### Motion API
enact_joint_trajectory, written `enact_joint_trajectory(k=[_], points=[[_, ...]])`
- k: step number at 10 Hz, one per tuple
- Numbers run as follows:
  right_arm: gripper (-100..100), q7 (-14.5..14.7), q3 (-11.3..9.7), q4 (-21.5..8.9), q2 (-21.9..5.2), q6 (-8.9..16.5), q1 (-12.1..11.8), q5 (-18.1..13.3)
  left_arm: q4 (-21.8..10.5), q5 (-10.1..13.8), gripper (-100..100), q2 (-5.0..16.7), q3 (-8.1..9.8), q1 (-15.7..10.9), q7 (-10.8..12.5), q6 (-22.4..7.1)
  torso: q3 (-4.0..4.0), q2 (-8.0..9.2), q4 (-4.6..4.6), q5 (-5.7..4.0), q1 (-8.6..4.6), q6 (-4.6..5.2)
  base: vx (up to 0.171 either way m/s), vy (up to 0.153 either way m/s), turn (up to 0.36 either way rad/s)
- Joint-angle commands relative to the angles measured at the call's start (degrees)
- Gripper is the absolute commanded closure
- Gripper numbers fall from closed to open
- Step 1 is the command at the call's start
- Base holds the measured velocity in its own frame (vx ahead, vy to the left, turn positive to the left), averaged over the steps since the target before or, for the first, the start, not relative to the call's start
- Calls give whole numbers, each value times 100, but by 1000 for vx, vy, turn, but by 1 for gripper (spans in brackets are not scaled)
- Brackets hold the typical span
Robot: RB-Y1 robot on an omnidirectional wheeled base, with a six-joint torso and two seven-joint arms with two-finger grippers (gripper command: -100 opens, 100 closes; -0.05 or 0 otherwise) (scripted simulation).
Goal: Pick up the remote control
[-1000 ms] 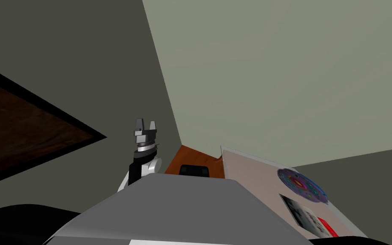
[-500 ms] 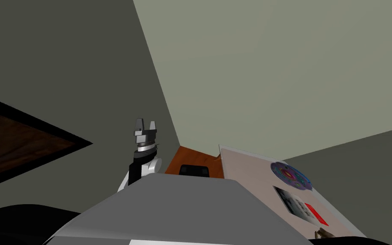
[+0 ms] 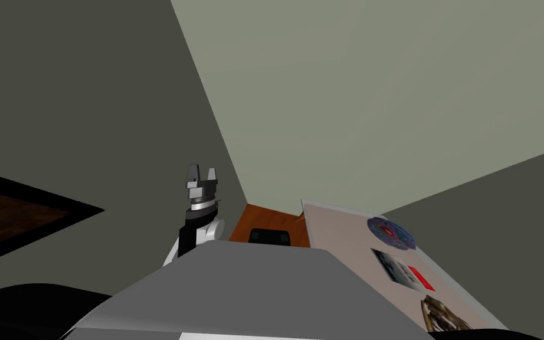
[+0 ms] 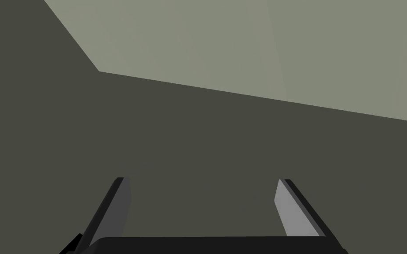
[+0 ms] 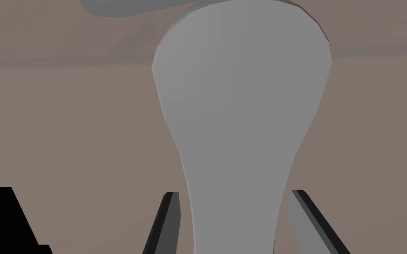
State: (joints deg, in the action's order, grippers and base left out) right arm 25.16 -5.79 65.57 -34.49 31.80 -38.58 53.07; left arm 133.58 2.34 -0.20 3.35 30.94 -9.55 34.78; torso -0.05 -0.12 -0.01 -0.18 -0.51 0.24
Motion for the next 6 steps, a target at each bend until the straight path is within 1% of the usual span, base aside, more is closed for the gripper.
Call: enact_joint_trajectory(k=[1, 2, 3, 4, 6], points=[[100, 286, 11, 15, 1, 19, -8, 17, 0, 0, 0, 0, 0, 0, 0, 0, 0, 0, 0, 0, 0, 0, 5, 7, 24], [100, 366, 11, 15, 1, 19, -8, 17, 0, 0, 0, 0, 0, 0, 0, 0, 1, 2, 1, 1, -3, -4, 0, 0, 0], [100, 566, 299, 132, -31, 310, 94, 310, 0, 0, 0, 0, 0, 0, 0, 0, 2, 4, 1, 2, -6, -7, 17, 8, -307], [100, 731, 308, 132, -31, 402, 94, 368, 0, 0, 0, 0, 1, 1, 0, 0, 0, 1, 0, 4, 0, 1, 25, 21, -245], [100, 1092, 308, 132, -31, 405, 94, 368, 0, 0, 0, 0, 0, 0, 0, 0, 0, -1, 1, 4, 3, -6, 8, 13, -18]])
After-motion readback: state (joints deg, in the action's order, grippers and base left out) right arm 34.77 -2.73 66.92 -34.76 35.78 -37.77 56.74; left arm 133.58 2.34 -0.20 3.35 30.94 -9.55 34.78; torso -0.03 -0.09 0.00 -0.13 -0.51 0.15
